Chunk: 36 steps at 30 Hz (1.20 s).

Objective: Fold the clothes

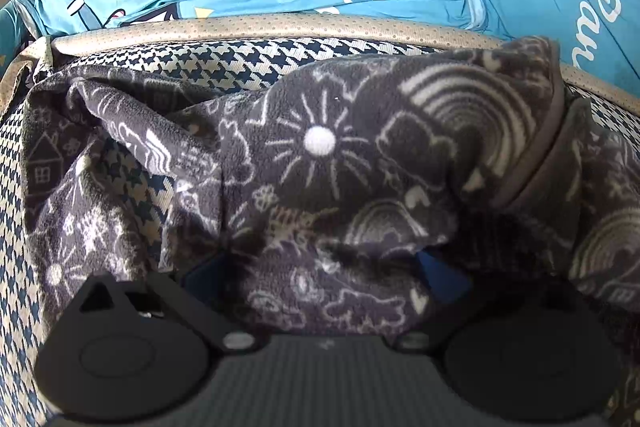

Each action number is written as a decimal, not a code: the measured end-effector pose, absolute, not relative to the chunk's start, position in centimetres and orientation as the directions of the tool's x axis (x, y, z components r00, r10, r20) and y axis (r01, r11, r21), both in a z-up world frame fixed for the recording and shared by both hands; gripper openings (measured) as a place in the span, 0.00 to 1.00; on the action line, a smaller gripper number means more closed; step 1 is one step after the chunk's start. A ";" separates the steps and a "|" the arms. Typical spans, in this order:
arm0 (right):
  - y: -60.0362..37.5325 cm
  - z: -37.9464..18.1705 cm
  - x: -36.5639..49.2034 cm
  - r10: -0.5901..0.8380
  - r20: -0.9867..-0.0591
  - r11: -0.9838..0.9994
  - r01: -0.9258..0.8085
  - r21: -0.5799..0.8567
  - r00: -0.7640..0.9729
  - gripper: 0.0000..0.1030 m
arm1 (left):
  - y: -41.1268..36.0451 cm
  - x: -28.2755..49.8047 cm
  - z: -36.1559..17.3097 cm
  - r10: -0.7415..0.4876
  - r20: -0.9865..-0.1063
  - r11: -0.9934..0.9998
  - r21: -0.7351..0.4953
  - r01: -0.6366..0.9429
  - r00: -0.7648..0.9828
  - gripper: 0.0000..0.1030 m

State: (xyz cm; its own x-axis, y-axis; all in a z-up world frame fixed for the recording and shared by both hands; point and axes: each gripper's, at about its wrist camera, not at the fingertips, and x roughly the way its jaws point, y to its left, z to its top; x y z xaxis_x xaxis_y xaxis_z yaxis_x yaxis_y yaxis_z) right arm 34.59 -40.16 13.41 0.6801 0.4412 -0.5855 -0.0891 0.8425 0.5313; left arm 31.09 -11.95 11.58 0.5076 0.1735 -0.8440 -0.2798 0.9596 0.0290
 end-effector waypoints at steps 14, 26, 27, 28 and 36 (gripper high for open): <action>-39.1 10.1 36.8 0.411 -0.681 0.870 -0.039 0.491 0.606 0.73 | -11.9 31.1 11.6 0.169 -0.847 0.961 0.029 -0.275 0.503 1.00; -37.5 10.4 37.1 0.441 -0.666 0.868 -0.098 0.486 0.602 0.17 | -12.4 30.9 12.2 0.142 -0.840 0.968 0.006 -0.253 0.524 1.00; -37.5 10.8 37.0 0.435 -0.659 0.872 -0.102 0.479 0.613 0.16 | -12.5 30.8 12.5 0.128 -0.835 0.969 -0.009 -0.247 0.535 1.00; -37.3 11.3 37.0 0.423 -0.648 0.878 -0.110 0.466 0.634 0.15 | -12.6 30.6 12.9 0.115 -0.830 0.971 -0.021 -0.238 0.546 1.00; -36.8 17.0 36.1 0.428 -0.478 0.868 -0.203 0.452 0.767 0.15 | -13.8 29.9 15.3 0.004 -0.767 0.979 -0.129 -0.161 0.642 1.00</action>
State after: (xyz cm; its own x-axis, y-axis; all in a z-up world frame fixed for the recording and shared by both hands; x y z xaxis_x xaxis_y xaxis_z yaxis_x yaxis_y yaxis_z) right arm 36.06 -36.82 16.95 0.7671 0.4281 -0.4778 -0.2031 0.8685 0.4522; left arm 29.88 -13.79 15.32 0.6419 0.0045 -0.7668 -0.1605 0.9786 -0.1287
